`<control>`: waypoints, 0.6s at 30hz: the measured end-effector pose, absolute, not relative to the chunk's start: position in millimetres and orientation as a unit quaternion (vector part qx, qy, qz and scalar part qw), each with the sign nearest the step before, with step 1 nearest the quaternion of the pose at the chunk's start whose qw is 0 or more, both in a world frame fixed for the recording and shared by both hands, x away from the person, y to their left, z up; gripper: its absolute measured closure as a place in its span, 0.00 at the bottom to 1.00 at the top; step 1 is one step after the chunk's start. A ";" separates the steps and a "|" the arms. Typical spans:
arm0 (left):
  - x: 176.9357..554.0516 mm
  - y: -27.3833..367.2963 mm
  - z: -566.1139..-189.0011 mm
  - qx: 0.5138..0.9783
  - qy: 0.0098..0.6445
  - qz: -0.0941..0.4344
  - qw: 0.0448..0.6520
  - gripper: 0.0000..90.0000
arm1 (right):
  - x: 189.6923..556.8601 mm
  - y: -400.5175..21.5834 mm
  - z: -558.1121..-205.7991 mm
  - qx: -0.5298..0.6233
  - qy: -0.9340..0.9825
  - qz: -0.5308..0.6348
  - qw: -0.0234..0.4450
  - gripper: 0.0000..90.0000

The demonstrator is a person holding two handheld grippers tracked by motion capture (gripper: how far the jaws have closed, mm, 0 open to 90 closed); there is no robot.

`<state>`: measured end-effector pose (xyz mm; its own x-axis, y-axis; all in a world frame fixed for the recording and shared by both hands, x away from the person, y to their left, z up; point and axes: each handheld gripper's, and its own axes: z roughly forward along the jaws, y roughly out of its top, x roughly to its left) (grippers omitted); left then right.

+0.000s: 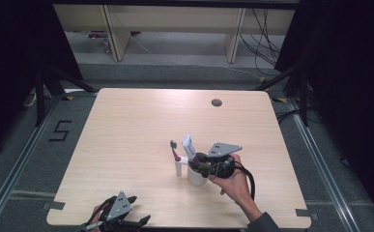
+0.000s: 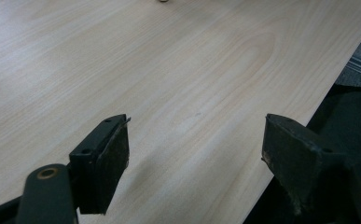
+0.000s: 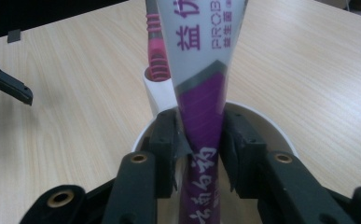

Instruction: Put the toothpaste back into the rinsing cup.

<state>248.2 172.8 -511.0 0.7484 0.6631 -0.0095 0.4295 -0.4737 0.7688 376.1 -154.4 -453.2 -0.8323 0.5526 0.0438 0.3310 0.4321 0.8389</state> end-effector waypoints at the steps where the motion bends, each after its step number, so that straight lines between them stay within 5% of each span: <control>1: 248.2 172.8 -511.0 0.846 0.323 0.147 0.399 0.25 | 376.1 -154.4 -453.2 0.264 0.838 0.463 0.120 0.73; 18: 248.3 172.8 -510.6 0.845 0.322 0.148 0.400 0.25 | 369.3 -168.3 -438.6 0.283 0.814 0.493 0.118 0.54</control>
